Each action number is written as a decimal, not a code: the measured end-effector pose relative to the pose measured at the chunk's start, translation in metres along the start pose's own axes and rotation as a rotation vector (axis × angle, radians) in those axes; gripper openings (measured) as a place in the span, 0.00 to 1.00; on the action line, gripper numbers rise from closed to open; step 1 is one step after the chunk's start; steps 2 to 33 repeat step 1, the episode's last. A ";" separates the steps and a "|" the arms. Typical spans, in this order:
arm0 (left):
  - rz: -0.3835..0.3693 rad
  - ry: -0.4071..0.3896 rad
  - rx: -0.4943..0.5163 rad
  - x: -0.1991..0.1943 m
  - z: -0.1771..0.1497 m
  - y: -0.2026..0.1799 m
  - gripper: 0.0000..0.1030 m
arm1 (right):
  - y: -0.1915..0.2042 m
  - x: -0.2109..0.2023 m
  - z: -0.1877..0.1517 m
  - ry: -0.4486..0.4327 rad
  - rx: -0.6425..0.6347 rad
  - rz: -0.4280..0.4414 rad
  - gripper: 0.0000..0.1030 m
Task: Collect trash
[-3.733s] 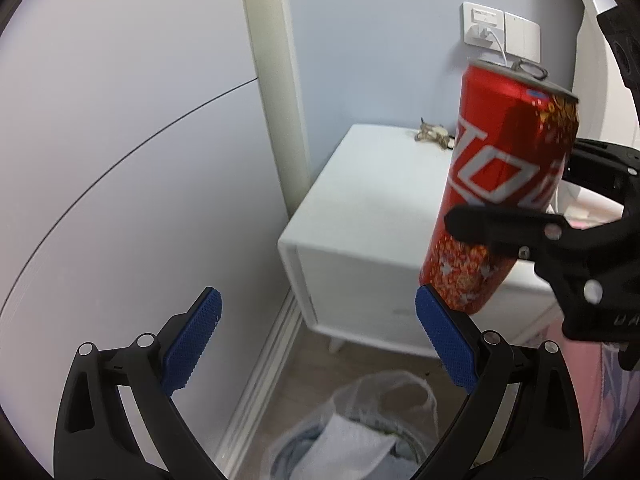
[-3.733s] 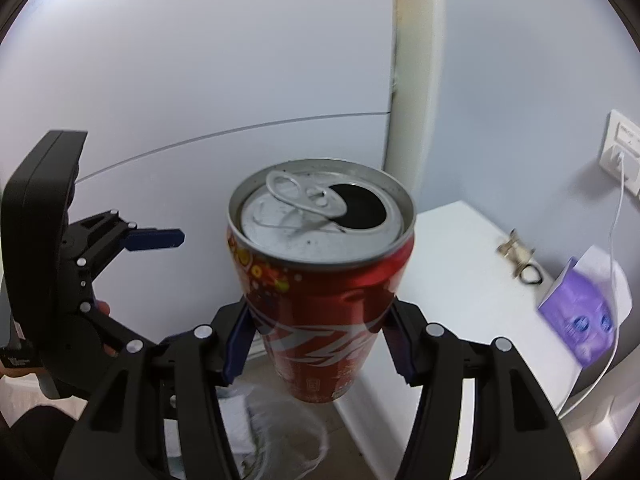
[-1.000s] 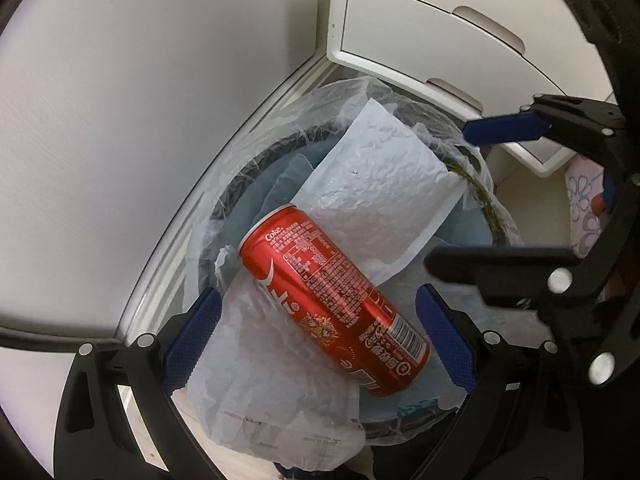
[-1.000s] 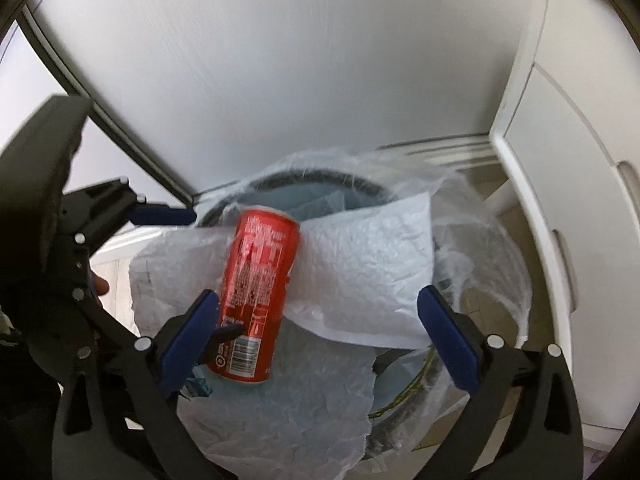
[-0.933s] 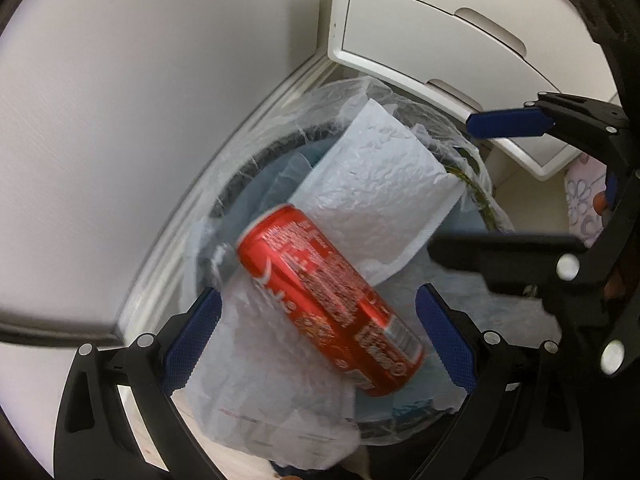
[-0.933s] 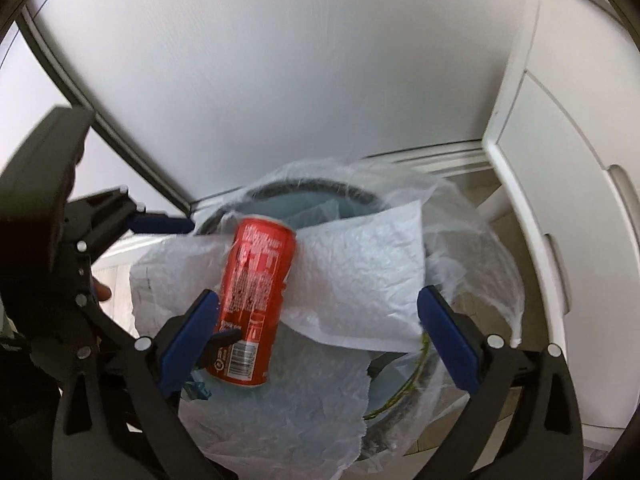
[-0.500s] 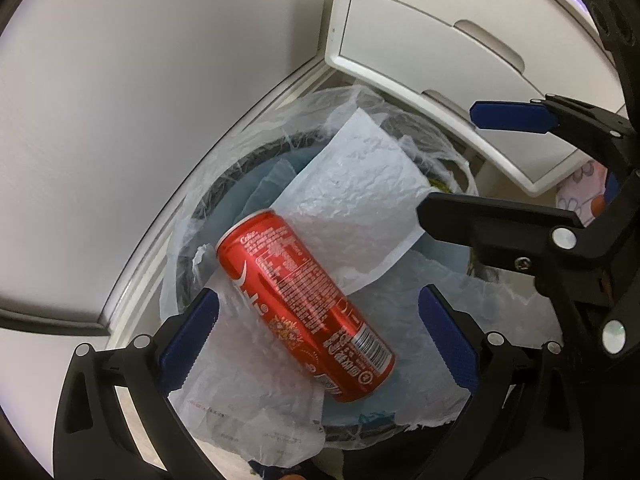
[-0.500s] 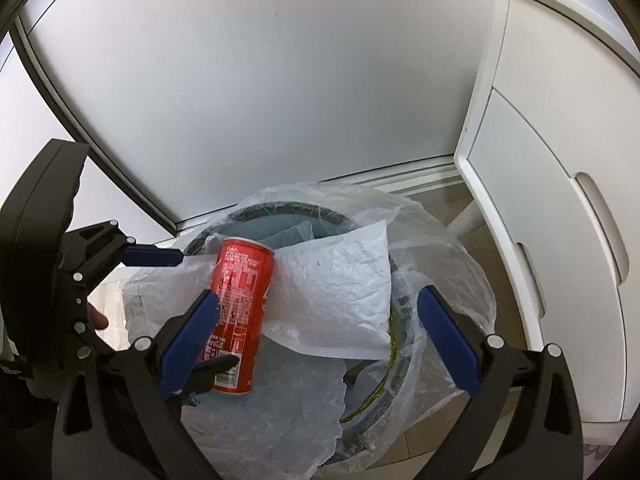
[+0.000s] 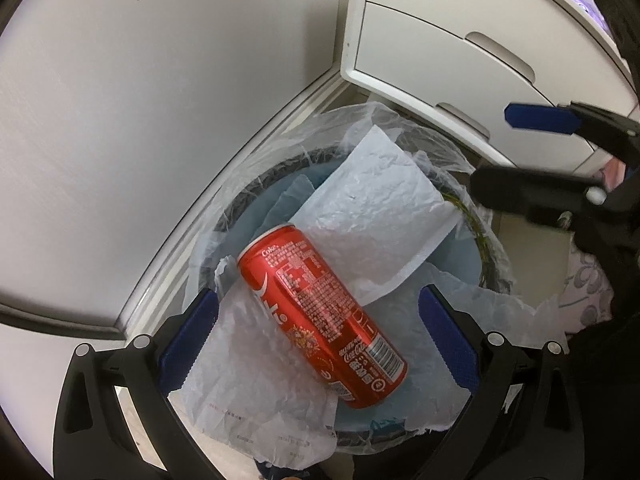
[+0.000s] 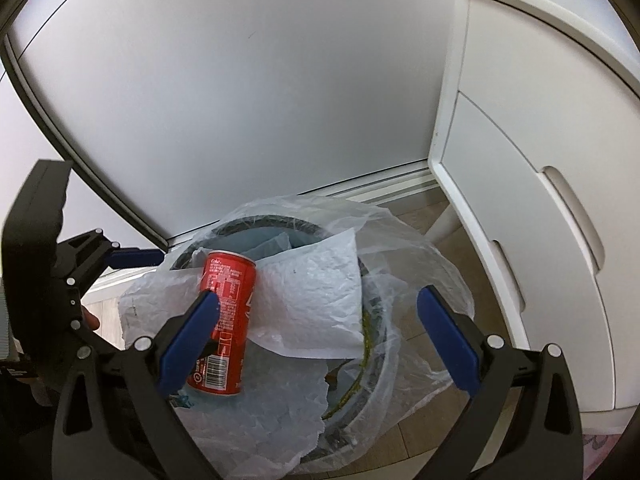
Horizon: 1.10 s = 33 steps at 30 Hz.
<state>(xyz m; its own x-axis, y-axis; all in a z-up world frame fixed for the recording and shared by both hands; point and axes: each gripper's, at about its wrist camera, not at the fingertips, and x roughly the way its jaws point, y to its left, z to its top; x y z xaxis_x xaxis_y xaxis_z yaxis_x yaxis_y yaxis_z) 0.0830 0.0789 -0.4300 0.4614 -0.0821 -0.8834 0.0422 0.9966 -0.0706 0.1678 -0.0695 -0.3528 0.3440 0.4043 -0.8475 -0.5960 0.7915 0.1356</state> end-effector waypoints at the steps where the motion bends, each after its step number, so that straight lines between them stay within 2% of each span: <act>1: 0.002 -0.002 0.005 -0.001 0.000 -0.001 0.94 | 0.000 -0.002 0.000 -0.004 0.002 -0.002 0.93; 33: 0.002 -0.002 0.005 -0.001 0.000 -0.001 0.94 | 0.000 -0.002 0.000 -0.004 0.002 -0.002 0.93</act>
